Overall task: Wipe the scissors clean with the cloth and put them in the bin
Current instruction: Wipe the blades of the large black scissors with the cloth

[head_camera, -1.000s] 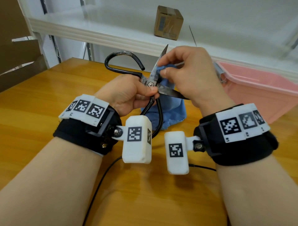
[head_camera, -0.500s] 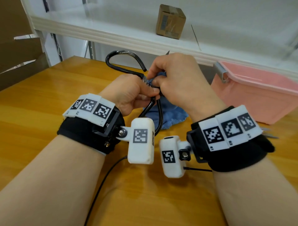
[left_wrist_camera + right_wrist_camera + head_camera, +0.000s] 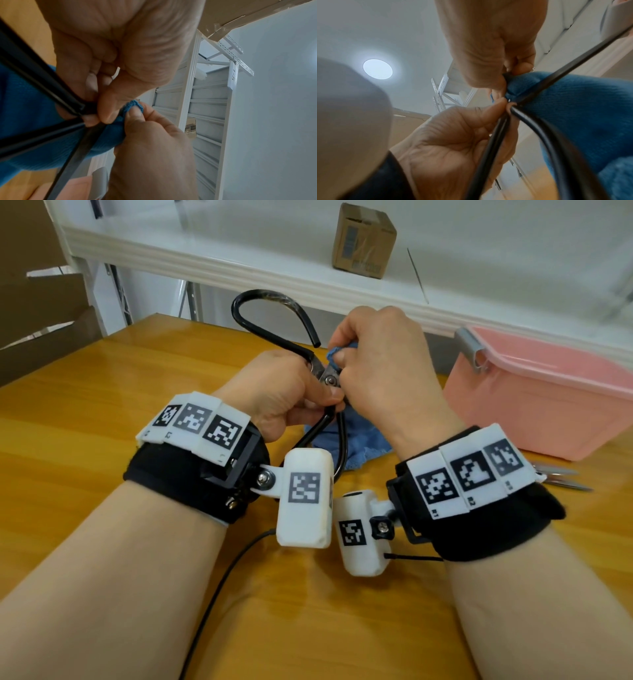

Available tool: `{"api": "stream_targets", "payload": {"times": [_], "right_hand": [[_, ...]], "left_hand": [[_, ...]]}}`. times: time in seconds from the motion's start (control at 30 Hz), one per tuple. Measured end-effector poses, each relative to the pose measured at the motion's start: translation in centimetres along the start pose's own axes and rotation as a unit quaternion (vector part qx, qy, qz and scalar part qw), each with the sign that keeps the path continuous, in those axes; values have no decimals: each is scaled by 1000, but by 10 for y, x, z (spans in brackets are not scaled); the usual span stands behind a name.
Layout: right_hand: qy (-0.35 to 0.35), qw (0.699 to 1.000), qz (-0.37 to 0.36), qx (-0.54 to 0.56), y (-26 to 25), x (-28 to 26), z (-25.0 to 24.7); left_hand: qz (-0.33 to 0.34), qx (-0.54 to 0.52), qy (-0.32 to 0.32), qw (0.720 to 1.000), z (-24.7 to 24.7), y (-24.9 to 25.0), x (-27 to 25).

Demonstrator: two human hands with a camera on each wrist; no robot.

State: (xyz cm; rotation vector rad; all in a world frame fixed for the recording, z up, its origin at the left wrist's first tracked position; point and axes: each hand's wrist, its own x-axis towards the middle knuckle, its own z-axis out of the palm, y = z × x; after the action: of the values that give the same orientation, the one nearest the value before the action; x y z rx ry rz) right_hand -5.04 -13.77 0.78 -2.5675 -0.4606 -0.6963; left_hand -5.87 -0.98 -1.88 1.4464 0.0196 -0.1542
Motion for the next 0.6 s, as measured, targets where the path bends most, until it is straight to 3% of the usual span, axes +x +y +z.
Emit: {"api": "stream_targets", "payload": {"times": [0.17,0.43,0.6], "right_hand": [[-119,993,-6,7,-8,-2,-15],[-29,999,23,11,2,1,-6],[-129,991,4,17,-4,1,-18]], "left_hand": [[-6,5,4,1000,-2,1,-2],[-1,7,10,1000,3,1,-3],[-5,12,3,1000,0,1,-4]]}}
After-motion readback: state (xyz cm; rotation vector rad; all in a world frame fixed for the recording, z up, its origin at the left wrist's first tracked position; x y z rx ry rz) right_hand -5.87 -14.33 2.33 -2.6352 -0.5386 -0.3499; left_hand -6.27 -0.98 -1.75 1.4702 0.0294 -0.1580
